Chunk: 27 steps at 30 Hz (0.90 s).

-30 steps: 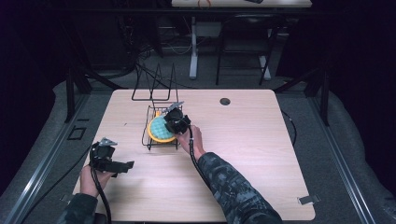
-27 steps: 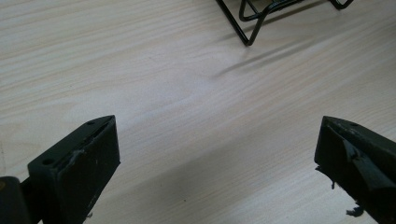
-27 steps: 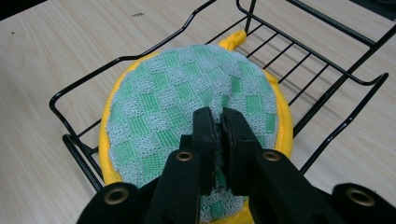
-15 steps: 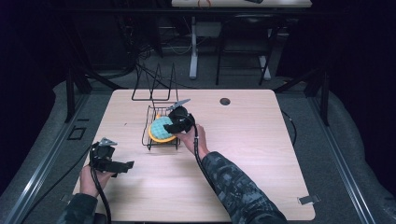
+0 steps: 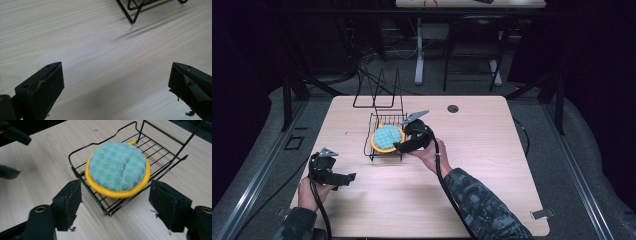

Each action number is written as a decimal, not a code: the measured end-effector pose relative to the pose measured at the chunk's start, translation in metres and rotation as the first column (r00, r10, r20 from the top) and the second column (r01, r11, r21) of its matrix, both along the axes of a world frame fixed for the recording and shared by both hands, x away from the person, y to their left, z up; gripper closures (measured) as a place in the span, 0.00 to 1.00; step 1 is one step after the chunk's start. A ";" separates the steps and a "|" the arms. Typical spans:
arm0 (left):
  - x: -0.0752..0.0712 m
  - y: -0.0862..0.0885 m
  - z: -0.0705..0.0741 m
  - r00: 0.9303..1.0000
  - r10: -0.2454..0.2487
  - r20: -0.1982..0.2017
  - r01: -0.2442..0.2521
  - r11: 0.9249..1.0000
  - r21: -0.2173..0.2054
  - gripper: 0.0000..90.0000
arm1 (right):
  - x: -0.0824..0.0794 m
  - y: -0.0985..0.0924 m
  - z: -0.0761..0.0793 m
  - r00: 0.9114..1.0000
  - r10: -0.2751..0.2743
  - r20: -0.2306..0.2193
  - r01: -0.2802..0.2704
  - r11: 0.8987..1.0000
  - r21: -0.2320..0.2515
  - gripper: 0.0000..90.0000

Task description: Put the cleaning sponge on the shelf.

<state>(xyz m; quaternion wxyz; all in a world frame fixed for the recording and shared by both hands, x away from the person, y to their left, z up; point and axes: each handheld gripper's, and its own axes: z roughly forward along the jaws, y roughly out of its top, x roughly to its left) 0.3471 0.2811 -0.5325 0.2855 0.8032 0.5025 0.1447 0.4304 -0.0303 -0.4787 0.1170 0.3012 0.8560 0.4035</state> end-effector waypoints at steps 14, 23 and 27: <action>0.000 -0.001 -0.001 1.000 0.002 -0.003 -0.002 1.000 0.007 0.00 | -0.018 -0.044 0.007 1.000 -0.009 -0.022 0.008 1.000 -0.028 0.10; -0.001 -0.001 0.000 1.000 0.000 -0.001 0.000 1.000 0.007 0.00 | -0.028 -0.075 0.013 0.998 -0.038 -0.040 0.035 0.998 -0.060 0.00; -0.001 -0.002 0.000 1.000 0.001 -0.003 -0.001 1.000 0.009 0.00 | -0.035 -0.096 0.016 0.998 -0.060 -0.036 0.057 0.996 -0.066 0.00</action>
